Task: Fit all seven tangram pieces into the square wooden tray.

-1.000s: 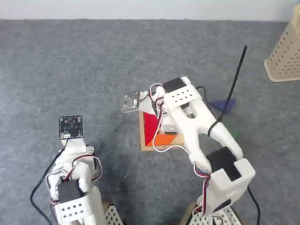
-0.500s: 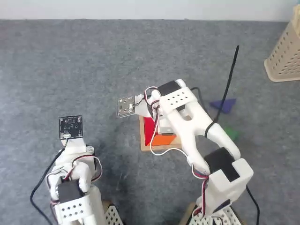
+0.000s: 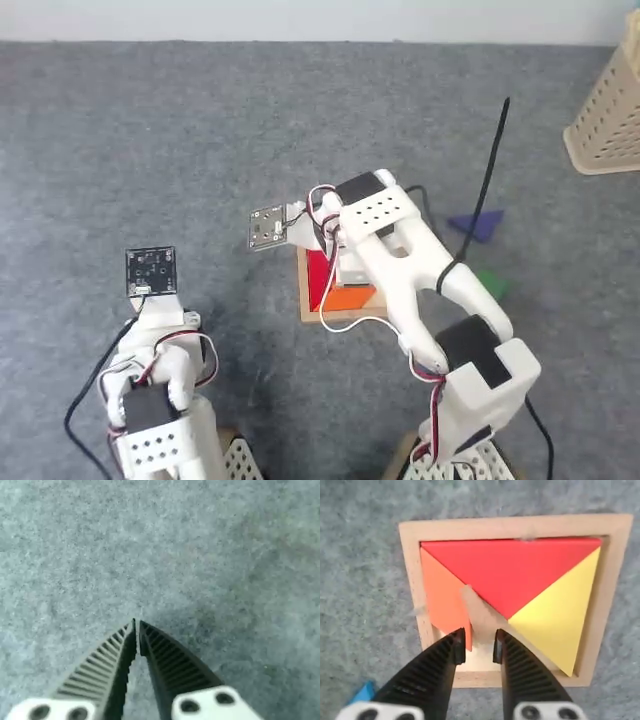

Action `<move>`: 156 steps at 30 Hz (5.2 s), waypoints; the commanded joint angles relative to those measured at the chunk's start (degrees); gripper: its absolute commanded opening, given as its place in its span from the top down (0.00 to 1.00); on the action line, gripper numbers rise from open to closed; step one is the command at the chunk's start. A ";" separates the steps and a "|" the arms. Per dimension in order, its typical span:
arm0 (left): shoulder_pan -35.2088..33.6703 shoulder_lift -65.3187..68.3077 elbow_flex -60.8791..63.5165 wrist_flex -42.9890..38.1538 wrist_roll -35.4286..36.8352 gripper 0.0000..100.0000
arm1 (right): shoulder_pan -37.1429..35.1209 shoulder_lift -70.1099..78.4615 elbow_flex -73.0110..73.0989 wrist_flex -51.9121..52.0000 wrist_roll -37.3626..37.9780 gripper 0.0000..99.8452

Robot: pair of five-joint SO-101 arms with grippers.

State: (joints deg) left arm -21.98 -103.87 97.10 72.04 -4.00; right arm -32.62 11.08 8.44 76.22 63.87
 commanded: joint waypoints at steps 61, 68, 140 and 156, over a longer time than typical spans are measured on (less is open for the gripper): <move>0.18 -0.79 -0.57 0.35 0.53 0.99 | 7.08 -5.14 14.95 -19.91 -38.24 0.99; 0.18 -0.79 -0.57 0.35 0.53 0.99 | 3.30 -5.05 16.00 -20.00 -38.51 0.99; 0.18 -0.79 -0.57 0.35 0.53 0.99 | -0.66 -16.66 32.79 -22.55 -44.31 0.99; 0.18 -0.79 -0.57 0.35 0.53 0.99 | -8.22 -23.43 32.79 -19.47 -44.40 0.99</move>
State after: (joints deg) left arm -21.98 -103.87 97.10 72.04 -4.00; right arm -39.74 -6.95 41.85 54.59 19.65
